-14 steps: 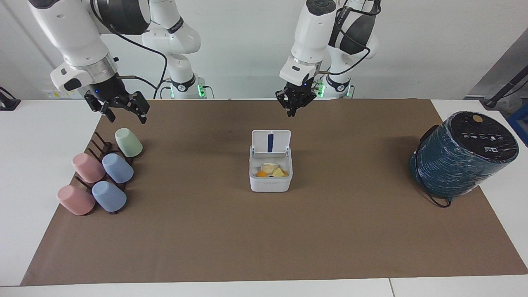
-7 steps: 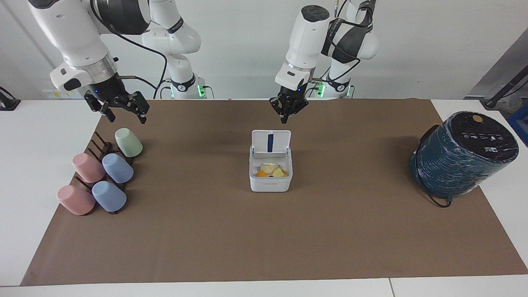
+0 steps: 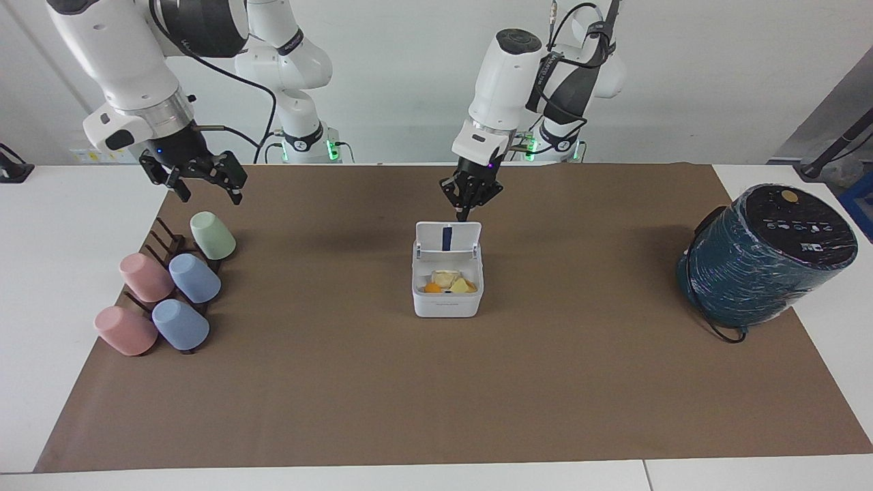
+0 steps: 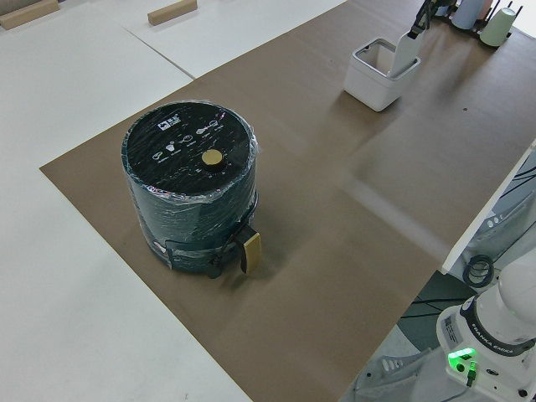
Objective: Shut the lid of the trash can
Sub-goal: 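Reach the left gripper over the trash can to the raised lid, then push the white lid down over the trash can with the left gripper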
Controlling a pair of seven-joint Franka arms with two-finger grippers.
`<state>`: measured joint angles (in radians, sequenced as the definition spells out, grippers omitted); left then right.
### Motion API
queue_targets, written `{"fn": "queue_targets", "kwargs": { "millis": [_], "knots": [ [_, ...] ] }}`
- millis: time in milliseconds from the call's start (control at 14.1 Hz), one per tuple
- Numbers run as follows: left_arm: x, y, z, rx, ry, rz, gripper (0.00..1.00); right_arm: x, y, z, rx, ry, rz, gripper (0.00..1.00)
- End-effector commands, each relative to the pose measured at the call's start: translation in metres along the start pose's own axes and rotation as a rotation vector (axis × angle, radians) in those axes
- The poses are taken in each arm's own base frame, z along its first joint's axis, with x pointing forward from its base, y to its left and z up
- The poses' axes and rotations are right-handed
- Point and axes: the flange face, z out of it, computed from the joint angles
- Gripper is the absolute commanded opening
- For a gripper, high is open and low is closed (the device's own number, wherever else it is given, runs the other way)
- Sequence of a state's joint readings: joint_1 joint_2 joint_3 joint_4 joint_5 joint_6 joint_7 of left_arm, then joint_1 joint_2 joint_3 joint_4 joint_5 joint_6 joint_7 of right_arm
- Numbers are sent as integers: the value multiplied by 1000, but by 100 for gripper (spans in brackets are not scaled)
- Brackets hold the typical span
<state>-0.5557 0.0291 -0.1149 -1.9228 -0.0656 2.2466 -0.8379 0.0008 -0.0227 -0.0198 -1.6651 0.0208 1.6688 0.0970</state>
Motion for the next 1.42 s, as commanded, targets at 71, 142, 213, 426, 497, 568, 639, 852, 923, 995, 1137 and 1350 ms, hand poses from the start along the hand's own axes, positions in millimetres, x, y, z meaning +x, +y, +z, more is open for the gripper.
{"fn": "queue_targets", "kwargs": {
  "millis": [71, 142, 213, 426, 497, 568, 639, 852, 923, 995, 1137, 1350],
  "knots": [
    [3, 2, 11, -30, 12, -27, 0, -7, 4, 0, 16, 2, 4, 100],
    [6, 2, 12, -41, 23, -31, 0, -7, 4, 0, 16, 0, 5, 100],
    [10, 3, 15, -51, 31, -44, 0, -7, 4, 0, 18, 0, 9, 100],
    [20, 7, 20, -83, 58, -64, 0, -7, 4, 0, 18, 0, 9, 100],
    [25, 8, 21, -89, 64, -69, 0, -7, 4, 0, 16, 0, 9, 100],
    [34, 5, 19, -94, 73, -82, 0, -7, 4, 0, 16, 0, 9, 100],
    [41, 4, 17, -98, 79, -91, 0, -7, 4, 0, 17, -2, 10, 100],
    [45, 4, 20, -109, 90, -95, 0, -7, 4, 0, 16, 0, 9, 100],
    [46, 4, 21, -115, 95, -98, 0, -7, 4, 0, 16, 0, 9, 100],
    [48, 3, 28, -114, 93, -102, 0, -7, 4, 0, 16, 0, 10, 100],
    [50, 4, 29, -124, 102, -102, 0, -7, 4, 0, 16, 0, 10, 100],
    [51, 5, 34, -123, 100, -106, 0, -7, 4, 0, 16, 1, 8, 100]
  ]
}}
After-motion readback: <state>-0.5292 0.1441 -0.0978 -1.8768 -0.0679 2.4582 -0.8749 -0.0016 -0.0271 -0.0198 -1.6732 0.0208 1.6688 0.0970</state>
